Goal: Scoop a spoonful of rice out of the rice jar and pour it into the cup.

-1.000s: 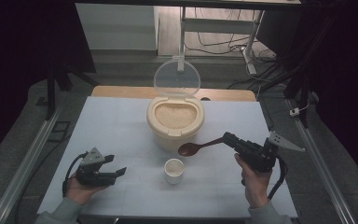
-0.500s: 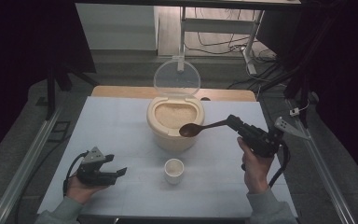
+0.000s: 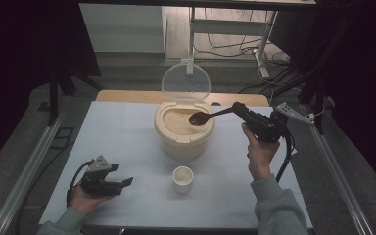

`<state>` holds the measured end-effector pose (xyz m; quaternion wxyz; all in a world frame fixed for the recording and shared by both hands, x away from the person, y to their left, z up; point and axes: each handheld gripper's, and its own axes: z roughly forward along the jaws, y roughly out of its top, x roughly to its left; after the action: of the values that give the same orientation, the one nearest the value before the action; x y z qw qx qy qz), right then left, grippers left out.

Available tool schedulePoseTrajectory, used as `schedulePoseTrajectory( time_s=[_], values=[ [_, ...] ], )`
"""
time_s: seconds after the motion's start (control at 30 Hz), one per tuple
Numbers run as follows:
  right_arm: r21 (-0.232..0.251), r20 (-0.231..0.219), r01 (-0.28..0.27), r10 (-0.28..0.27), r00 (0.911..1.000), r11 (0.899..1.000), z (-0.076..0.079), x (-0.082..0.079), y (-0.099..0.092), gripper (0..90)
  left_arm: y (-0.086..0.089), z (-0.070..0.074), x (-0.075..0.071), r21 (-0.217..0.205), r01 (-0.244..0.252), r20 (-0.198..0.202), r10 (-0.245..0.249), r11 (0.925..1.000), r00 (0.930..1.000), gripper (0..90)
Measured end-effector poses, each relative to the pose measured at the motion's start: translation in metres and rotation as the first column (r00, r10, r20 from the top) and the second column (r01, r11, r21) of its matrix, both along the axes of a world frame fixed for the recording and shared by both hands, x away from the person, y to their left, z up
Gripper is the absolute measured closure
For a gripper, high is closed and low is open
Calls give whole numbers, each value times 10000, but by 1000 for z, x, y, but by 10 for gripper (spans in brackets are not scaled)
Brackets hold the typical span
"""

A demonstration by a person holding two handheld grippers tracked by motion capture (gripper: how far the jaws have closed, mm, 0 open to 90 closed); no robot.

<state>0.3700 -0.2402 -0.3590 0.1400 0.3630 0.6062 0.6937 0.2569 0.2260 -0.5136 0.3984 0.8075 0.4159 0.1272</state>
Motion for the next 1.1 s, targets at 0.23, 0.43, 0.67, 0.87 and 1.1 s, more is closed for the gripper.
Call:
schedulePoseTrajectory(
  time_s=[0.23,0.43,0.67,0.87,1.1],
  values=[
    [-1139,118,723,-714,9974,9909,-1,15,15,828,-3,-1,-1,171,86,-6,-86,9998,10000,222],
    [-1683,244,1055,-1028,9944,9801,-5,18,21,828,-5,-1,-1,224,207,49,-208,9995,9998,223],
    [-2723,639,1441,-1315,9893,9514,-6,21,37,827,-5,-2,0,221,230,-7,-230,9995,9997,223],
    [-2574,-190,1030,-1116,9936,9608,-16,26,48,829,-5,-2,0,218,243,-32,-243,9995,9997,224],
    [-1437,-1582,586,-813,9841,9879,-34,35,45,828,-5,-2,0,236,268,-55,-267,9994,9996,224]
  ],
)
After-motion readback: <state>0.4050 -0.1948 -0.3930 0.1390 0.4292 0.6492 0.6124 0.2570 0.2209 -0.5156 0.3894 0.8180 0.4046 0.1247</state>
